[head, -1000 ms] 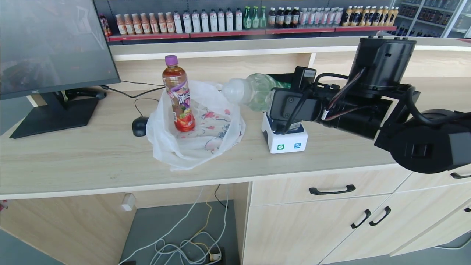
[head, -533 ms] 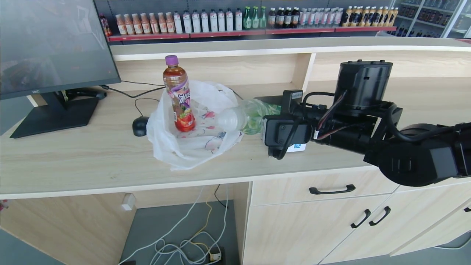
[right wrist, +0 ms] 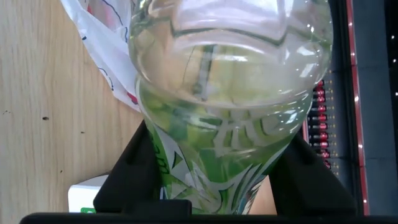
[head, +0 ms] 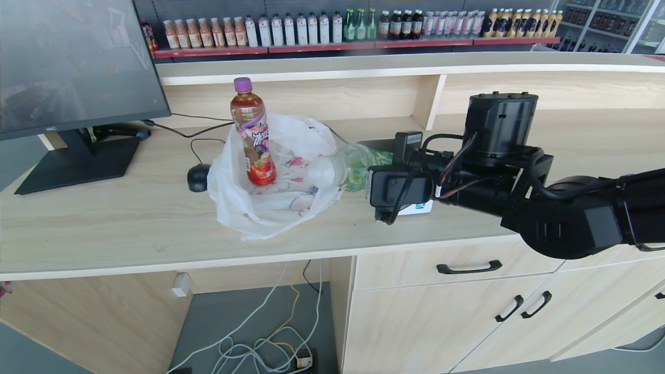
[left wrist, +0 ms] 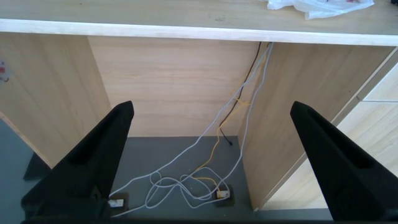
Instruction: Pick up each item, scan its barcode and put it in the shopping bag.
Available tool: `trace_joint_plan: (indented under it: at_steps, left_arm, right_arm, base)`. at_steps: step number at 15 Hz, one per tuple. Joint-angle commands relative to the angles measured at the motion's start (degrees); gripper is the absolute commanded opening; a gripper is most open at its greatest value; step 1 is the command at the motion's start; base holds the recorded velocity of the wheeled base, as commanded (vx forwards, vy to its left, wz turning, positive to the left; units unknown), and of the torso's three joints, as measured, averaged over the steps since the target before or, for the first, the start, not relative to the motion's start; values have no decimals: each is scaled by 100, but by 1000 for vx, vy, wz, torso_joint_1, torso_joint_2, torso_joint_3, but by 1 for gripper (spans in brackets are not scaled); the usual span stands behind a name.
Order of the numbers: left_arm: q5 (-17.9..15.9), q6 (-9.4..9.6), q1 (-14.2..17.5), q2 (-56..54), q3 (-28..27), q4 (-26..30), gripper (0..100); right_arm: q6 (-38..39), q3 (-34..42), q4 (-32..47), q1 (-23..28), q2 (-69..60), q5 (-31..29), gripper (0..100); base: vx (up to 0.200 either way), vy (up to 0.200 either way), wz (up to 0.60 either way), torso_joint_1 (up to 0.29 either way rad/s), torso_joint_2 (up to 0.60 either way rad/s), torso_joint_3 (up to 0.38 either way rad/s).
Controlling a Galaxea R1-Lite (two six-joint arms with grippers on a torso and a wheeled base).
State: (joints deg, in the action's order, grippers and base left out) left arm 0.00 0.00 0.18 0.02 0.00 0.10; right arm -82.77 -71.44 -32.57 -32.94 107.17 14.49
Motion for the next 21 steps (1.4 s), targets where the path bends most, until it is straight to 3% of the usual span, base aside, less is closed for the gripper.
trace_joint_plan:
  at_steps: [1, 21]
  left_arm:
    - [-9, 0, -1, -2, 0, -1, 100]
    - [0, 0, -1, -2, 0, -1, 100]
  right_arm:
    - [-2, -37, -3, -2, 67, 18, 0]
    - [165, -37, -3, -20, 103, 27, 0]
  base:
    - [0, 0, 0, 0, 0, 0]
    - [0, 0, 0, 0, 0, 0]
